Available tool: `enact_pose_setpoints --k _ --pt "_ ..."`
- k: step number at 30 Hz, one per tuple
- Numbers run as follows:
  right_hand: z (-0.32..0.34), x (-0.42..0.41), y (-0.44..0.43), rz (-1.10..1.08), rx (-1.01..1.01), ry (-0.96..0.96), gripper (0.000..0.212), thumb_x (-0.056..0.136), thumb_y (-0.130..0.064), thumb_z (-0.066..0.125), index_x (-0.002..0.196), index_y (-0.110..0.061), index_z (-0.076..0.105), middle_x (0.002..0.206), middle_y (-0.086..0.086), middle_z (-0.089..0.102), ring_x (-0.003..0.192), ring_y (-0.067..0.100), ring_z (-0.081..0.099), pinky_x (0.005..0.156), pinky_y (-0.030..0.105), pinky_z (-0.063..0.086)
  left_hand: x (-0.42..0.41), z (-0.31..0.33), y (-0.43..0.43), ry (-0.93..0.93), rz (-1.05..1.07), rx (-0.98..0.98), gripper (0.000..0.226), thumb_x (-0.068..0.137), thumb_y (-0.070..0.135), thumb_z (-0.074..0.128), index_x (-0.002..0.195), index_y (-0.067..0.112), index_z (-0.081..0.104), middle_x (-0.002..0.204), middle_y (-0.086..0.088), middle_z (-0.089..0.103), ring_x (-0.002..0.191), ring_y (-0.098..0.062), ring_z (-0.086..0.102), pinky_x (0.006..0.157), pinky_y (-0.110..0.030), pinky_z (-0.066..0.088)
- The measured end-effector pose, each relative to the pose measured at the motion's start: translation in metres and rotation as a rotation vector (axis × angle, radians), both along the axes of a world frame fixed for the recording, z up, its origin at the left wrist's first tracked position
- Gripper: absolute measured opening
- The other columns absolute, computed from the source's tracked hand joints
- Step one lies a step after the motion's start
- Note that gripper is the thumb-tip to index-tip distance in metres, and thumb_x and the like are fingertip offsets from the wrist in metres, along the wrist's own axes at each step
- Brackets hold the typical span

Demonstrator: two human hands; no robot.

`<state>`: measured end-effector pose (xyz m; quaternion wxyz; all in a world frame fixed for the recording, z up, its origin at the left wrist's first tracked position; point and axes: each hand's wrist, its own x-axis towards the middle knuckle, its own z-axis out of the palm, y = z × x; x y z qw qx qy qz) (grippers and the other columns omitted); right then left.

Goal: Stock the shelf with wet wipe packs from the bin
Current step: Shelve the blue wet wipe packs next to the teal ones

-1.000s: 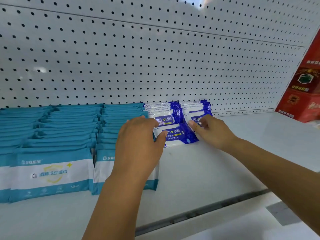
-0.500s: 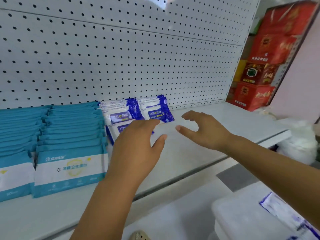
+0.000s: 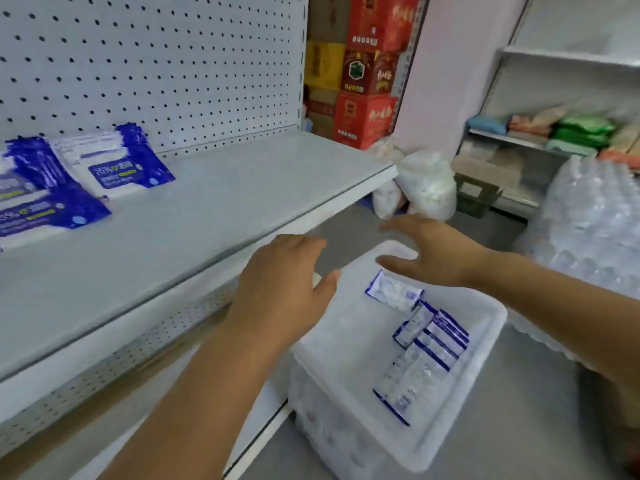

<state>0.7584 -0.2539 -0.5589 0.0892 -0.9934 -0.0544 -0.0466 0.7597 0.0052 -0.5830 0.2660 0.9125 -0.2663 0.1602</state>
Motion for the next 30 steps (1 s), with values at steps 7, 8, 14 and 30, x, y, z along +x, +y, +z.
enact_pose_setpoints --k 7,8,14,30 --pt "-0.082 -0.028 -0.066 -0.116 -0.040 0.453 0.050 0.078 -0.065 0.072 0.120 -0.040 0.062 0.126 -0.016 0.060 0.116 0.010 0.055 0.104 0.031 0.044 0.003 -0.099 -0.018 0.221 -0.059 0.233 0.060 0.093 0.055 0.056 0.139 0.016 0.055 0.147 -0.005 0.051 0.137 -0.025 0.045 0.112 -0.042 0.037" --pt "-0.095 -0.028 -0.069 -0.116 -0.039 0.507 0.048 0.077 -0.064 0.074 0.118 -0.039 0.065 0.123 -0.018 0.061 0.115 0.010 0.056 0.103 0.031 0.044 0.005 -0.107 -0.017 0.264 -0.066 0.292 0.065 0.093 0.059 0.052 0.144 0.019 0.049 0.155 -0.003 0.041 0.144 -0.022 0.035 0.118 -0.044 0.029" --pt "-0.154 -0.015 -0.068 -0.127 -0.010 0.658 0.054 0.082 -0.060 0.072 0.126 -0.030 0.064 0.128 -0.014 0.060 0.119 0.011 0.055 0.102 0.028 0.042 0.010 -0.137 -0.014 0.521 -0.063 0.537 0.077 0.094 0.071 0.035 0.156 0.026 0.024 0.168 -0.001 0.005 0.154 -0.021 -0.002 0.124 -0.050 0.005" --pt "-0.182 -0.010 -0.074 -0.105 -0.189 0.656 0.060 0.071 -0.058 0.082 0.119 -0.027 0.064 0.116 -0.005 0.057 0.110 0.022 0.054 0.097 0.039 0.049 0.009 -0.141 -0.027 0.611 -0.047 0.643 0.067 0.096 0.064 0.042 0.147 0.022 0.041 0.161 -0.003 0.028 0.154 -0.028 -0.002 0.122 -0.049 0.015"
